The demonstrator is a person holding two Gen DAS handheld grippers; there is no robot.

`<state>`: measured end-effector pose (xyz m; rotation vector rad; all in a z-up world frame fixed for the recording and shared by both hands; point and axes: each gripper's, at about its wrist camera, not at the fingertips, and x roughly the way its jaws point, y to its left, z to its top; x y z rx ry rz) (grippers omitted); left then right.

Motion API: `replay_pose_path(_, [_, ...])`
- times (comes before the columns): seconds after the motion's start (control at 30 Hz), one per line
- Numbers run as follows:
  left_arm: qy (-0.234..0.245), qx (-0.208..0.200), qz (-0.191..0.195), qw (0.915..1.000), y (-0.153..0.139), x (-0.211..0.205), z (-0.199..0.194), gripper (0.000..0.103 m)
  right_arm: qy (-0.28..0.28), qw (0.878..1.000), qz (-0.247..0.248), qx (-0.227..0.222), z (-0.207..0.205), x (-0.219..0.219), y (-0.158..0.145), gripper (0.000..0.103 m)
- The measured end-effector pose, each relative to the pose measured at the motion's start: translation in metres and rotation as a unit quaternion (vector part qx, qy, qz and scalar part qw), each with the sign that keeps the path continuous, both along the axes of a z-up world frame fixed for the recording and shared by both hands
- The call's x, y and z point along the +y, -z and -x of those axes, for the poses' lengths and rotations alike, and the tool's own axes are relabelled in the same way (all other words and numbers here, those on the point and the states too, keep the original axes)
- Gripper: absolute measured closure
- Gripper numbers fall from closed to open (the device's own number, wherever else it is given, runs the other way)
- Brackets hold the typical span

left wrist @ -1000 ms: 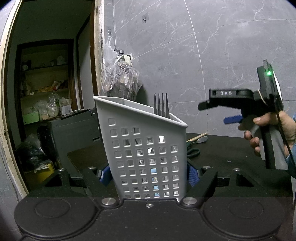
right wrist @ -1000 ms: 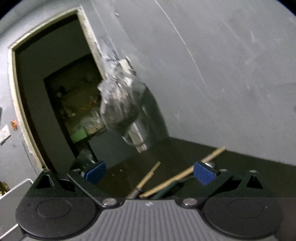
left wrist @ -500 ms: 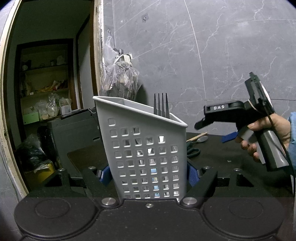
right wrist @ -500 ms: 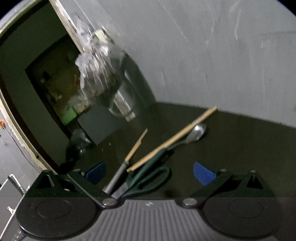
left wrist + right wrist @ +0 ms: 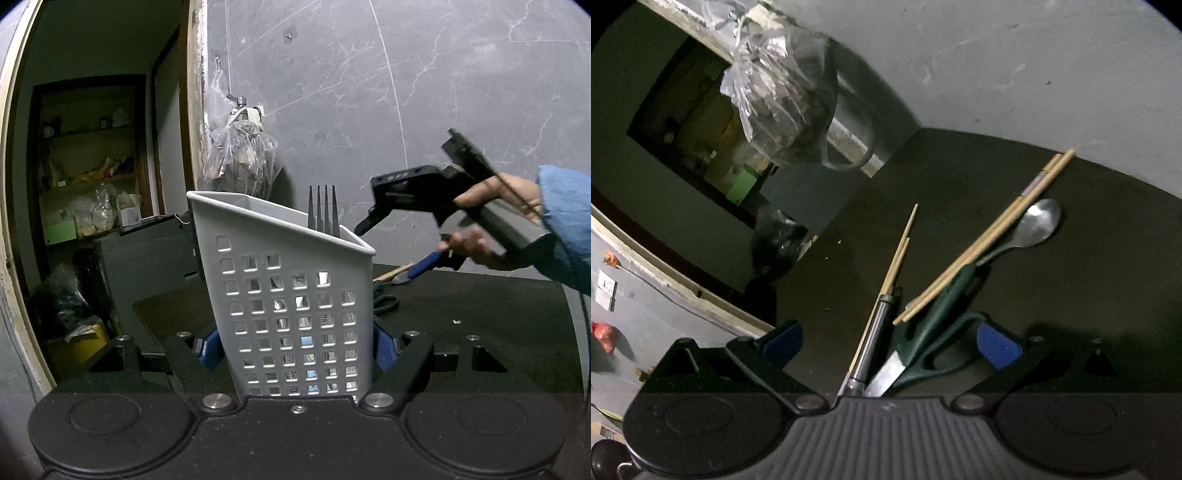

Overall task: Organize utensils
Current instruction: 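Move the open right gripper back toward the remaining utensils, then lower the right gripper onto the green-handled knife and close on its handle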

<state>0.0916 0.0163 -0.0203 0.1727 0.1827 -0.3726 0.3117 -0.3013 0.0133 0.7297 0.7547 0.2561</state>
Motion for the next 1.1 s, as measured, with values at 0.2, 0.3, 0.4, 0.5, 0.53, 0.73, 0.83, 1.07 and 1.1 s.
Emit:
replay_pose_path(0.2, [0.0, 0.0, 0.0, 1.0, 0.0, 0.0, 0.0, 0.025, -0.01, 0.999, 0.015, 0.028, -0.03, 0.008, 0.022, 0.0])
replay_pose_path(0.3, [0.0, 0.0, 0.0, 1.0, 0.0, 0.0, 0.0, 0.025, -0.018, 0.999, 0.04, 0.018, -0.036, 0.011, 0.029, 0.0])
replay_pose_path(0.4, [0.0, 0.0, 0.0, 1.0, 0.0, 0.0, 0.0, 0.025, -0.019, 0.998, 0.054, 0.007, -0.039, 0.015, 0.036, 0.0])
replay_pose_path(0.5, [0.0, 0.0, 0.0, 1.0, 0.0, 0.0, 0.0, 0.025, -0.023, 0.998, 0.058, -0.011, -0.039, 0.017, 0.038, 0.0])
replay_pose_path(0.53, [0.0, 0.0, 0.0, 1.0, 0.0, 0.0, 0.0, 0.025, -0.027, 0.998, 0.059, -0.016, -0.04, 0.018, 0.038, 0.0])
replay_pose_path(0.73, [0.0, 0.0, 0.0, 1.0, 0.0, 0.0, 0.0, 0.025, -0.031, 0.997, 0.052, -0.039, -0.042, 0.018, 0.041, 0.002])
replay_pose_path(0.83, [0.0, 0.0, 0.0, 1.0, 0.0, 0.0, 0.0, 0.025, -0.031, 0.997, 0.051, -0.05, -0.04, 0.017, 0.043, 0.013])
replay_pose_path(1.07, [0.0, 0.0, 0.0, 1.0, 0.0, 0.0, 0.0, 0.025, -0.019, 0.996, 0.071, -0.056, -0.036, 0.019, 0.046, 0.039])
replay_pose_path(1.1, [0.0, 0.0, 0.0, 1.0, 0.0, 0.0, 0.0, 0.025, -0.018, 0.996, 0.07, -0.056, -0.036, 0.019, 0.046, 0.04])
